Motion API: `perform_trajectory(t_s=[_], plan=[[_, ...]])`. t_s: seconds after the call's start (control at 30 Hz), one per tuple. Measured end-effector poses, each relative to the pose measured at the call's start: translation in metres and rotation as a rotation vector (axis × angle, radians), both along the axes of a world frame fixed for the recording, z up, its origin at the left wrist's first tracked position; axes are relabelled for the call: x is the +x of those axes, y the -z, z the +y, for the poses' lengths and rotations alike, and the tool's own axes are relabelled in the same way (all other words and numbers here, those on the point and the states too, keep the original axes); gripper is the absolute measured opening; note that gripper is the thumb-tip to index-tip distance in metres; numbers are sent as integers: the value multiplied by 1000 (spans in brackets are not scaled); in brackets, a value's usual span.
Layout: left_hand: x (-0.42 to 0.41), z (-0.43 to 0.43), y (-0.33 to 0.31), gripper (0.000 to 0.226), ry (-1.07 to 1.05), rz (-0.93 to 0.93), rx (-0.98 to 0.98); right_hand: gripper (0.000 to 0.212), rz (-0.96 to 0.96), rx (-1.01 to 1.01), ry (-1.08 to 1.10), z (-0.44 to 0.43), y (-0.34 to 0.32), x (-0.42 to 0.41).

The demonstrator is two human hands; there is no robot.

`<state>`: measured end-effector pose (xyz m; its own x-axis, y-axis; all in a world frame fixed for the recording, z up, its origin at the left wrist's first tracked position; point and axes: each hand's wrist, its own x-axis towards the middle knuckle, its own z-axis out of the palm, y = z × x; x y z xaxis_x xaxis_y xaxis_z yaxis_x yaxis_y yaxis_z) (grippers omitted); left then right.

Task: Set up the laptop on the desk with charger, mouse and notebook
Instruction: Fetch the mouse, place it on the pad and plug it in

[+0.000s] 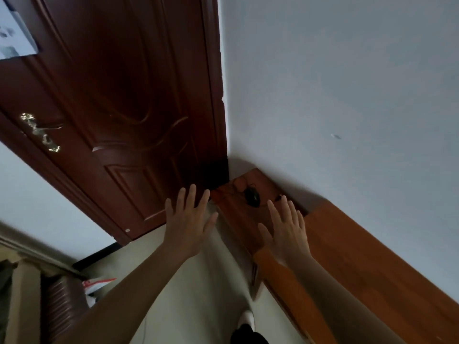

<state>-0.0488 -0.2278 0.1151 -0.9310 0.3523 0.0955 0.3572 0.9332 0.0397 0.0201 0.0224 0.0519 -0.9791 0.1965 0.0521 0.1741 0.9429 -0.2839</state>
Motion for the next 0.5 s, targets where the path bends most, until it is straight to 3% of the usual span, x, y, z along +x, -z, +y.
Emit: perform_trajectory(t_s=[0.23, 0.5], plan=[[-141, 18, 54, 76, -5, -176, -56, 74, -169, -112, 77, 17, 54, -133], [-264, 39, 81, 71, 102, -326, -97, 81, -399, -275, 234, 33, 73, -208]])
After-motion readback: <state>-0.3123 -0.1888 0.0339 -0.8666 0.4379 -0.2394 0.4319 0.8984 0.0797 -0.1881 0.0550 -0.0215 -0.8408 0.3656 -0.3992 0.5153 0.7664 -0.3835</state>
